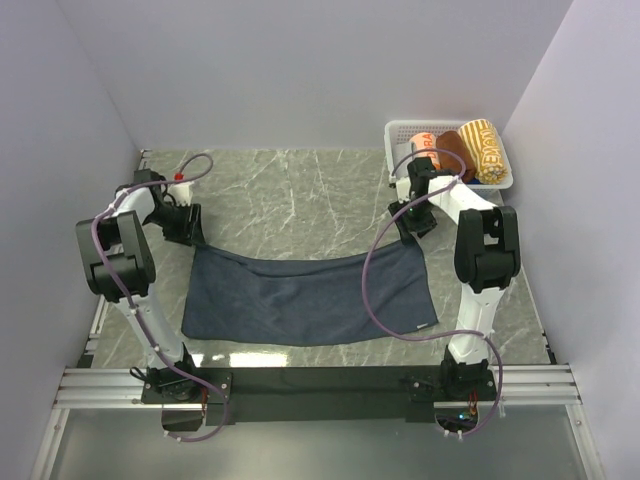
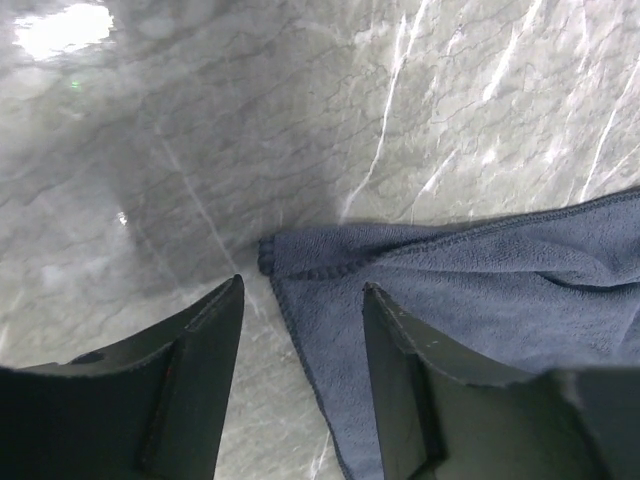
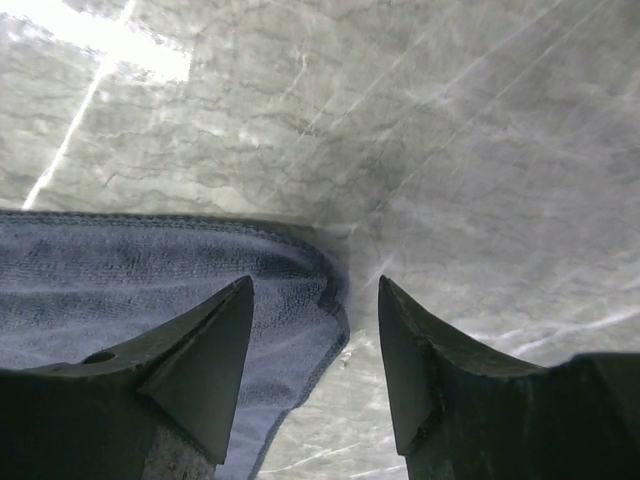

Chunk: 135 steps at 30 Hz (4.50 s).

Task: Roll the towels
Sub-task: Flatten the towel, then fold the towel

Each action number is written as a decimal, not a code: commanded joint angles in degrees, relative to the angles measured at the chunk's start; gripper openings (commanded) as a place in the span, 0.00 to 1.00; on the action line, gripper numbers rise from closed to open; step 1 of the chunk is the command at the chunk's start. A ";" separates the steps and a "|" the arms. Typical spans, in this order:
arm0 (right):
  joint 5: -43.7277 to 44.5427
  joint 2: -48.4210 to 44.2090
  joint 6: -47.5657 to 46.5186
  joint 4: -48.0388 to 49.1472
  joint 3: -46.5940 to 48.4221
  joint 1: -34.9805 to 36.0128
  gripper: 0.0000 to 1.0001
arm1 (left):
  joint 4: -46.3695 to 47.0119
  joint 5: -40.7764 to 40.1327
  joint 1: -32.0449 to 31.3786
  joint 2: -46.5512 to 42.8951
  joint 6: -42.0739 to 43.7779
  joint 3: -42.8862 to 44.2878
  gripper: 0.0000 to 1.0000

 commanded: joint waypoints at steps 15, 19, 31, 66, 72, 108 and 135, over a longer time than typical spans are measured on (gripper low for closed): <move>-2.17 -4.53 0.60 -0.48 -0.89 -3.39 0.00 | -0.65 4.64 2.10 -2.18 -1.83 3.27 0.01; -3.22 -9.02 0.86 0.93 -2.47 -6.82 0.00 | 0.85 6.67 4.74 -2.19 -4.47 4.58 0.01; -5.86 -6.56 1.83 0.31 -1.95 -8.67 0.00 | -2.22 8.35 2.29 0.01 7.29 7.05 0.54; -2.26 -1.47 5.08 5.40 3.50 -8.59 0.00 | 0.94 -3.26 -5.54 9.67 11.18 13.72 0.01; 0.90 0.38 7.10 10.94 6.66 -8.15 0.00 | 1.91 -4.57 -4.84 14.33 5.64 22.23 0.01; -3.05 -19.48 1.56 -6.28 -25.05 2.57 0.08 | -12.25 -0.27 1.50 -17.12 17.68 -16.58 0.18; 8.72 -18.08 3.14 -1.97 -31.21 2.49 0.05 | -1.97 -13.80 -2.56 -16.34 11.53 -27.93 0.05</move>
